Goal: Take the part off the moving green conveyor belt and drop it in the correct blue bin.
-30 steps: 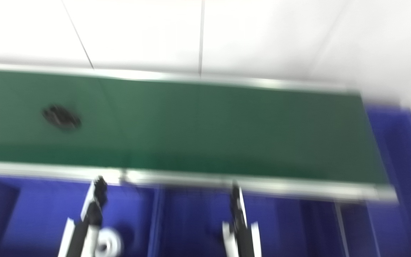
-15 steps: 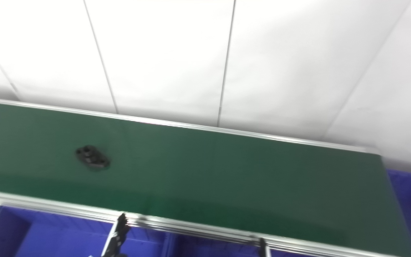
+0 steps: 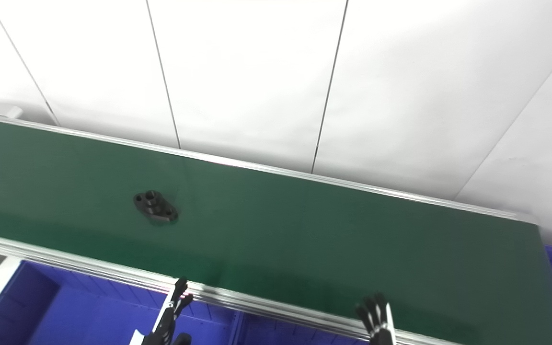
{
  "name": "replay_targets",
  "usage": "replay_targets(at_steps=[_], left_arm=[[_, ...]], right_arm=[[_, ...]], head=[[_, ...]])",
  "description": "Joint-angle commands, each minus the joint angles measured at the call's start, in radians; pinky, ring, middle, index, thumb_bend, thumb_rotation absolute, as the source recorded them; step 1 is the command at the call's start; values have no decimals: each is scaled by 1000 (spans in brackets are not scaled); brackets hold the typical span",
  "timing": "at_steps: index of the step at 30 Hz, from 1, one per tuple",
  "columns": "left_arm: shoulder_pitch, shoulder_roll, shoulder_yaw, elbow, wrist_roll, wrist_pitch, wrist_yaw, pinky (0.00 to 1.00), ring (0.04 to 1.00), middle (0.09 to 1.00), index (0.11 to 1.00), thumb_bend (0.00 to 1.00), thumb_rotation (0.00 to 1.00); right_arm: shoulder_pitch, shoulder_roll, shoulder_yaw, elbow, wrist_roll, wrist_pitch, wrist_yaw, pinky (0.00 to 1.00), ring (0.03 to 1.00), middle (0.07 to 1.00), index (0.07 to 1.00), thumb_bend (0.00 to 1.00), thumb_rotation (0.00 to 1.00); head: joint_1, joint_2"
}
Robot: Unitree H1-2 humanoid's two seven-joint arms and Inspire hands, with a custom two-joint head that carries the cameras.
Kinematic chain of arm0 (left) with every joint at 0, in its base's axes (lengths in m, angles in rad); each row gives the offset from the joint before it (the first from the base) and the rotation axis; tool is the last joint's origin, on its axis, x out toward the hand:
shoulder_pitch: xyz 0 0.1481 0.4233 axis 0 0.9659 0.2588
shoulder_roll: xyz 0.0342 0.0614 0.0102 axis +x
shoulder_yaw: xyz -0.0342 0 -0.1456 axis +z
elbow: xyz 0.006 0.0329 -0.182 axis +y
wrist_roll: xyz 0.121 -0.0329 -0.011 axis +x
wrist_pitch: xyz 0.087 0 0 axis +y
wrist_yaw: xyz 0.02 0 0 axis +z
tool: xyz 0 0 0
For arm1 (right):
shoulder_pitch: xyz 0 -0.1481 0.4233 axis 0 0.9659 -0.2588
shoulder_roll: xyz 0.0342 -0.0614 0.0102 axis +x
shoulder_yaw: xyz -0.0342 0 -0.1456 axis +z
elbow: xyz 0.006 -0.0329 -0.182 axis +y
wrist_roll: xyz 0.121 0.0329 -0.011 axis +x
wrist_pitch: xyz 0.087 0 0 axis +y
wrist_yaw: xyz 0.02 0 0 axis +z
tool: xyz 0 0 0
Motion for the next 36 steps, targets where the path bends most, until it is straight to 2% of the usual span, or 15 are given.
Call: replay_targets(at_steps=[1, 3, 4, 9, 12, 15, 17, 18, 20, 22, 24, 25, 27, 30, 36], left_arm=[[8, -52, -42, -36, -6, -15, 17, 986, 944, 1000, 1000, 482, 981], [2, -49, -42, -32, -6, -17, 17, 996, 942, 1000, 1000, 459, 970], [0, -46, -43, -34, -6, -11, 15, 996, 941, 1000, 1000, 462, 968], [-7, -32, -44, -49, -20, 7, 5, 987, 938, 1000, 1000, 546, 945], [-9, -14, -48, -47, -6, -2, 3, 979, 948, 1000, 1000, 494, 960], [-12, 7, -61, -46, 36, -12, 1, 985, 980, 1000, 1000, 531, 994], [-12, 8, -67, -55, 50, 7, 4, 997, 996, 1000, 1000, 564, 999], [-11, 7, -69, -59, 53, 15, 6, 999, 999, 1000, 1000, 569, 1000], [-10, 5, -74, -62, 19, 19, 0, 1000, 1000, 1000, 1000, 509, 1000], [-11, 5, -78, -59, 5, 12, -1, 1000, 1000, 1000, 1000, 503, 1000], [-10, 9, -81, -63, 11, 15, -2, 1000, 1000, 1000, 1000, 518, 1000], [-10, 12, -82, -65, 16, 12, -2, 1000, 1000, 1000, 1000, 528, 1000], [-10, 14, -84, -67, 21, 8, 0, 1000, 1000, 1000, 1000, 496, 1000], [-13, 13, -89, -59, 23, -1, 3, 1000, 1000, 1000, 1000, 468, 1000], [-15, 25, -100, -51, 67, -50, 18, 1000, 1000, 1000, 1000, 455, 1000]], right_arm=[[-33, 28, -13, -63, -71, 52, 0, 946, 893, 936, 1000, 917, 716], [-74, 43, -23, -90, -142, 119, 5, 932, 875, 923, 1000, 816, 614], [-108, 49, -25, -106, -196, 162, 12, 933, 875, 922, 1000, 813, 607], [-225, 84, -15, -145, -334, 296, 41, 828, 842, 913, 948, 849, 528], [-303, 115, -5, -133, -351, 346, 49, 852, 811, 881, 877, 895, 467], [-378, 144, 5, -123, -361, 407, 66, 671, 749, 817, 802, 935, 410], [-429, 165, 19, -112, -403, 451, 71, 587, 707, 804, 794, 949, 388], [-443, 170, 25, -111, -419, 468, 73, 571, 700, 804, 802, 950, 389], [-511, 154, 65, -92, -544, 513, 101, 580, 717, 815, 850, 945, 428], [-593, 129, 114, -49, -727, 541, 108, 567, 715, 814, 862, 966, 452], [-642, 123, 137, -21, -808, 564, 116, 567, 727, 818, 867, 985, 459], [-670, 131, 139, 2, -814, 574, 122, 569, 733, 821, 868, 989, 461], [-718, 145, 140, 48, -817, 587, 128, 525, 698, 799, 850, 1000, 603], [-792, 158, 145, 131, -821, 595, 124, 498, 665, 781, 847, 1000, 691], [-876, 179, 181, 217, -858, 643, 155, 486, 641, 761, 854, 1000, 750]], head=[[-4, -4], [-5, -5], [-10, 0], [-48, 5], [-113, -12], [-128, 5], [-129, 11], [-129, 11], [-121, 13], [-106, 16], [-106, 16], [-107, 14], [-113, 12], [-116, 6], [-125, 3]])
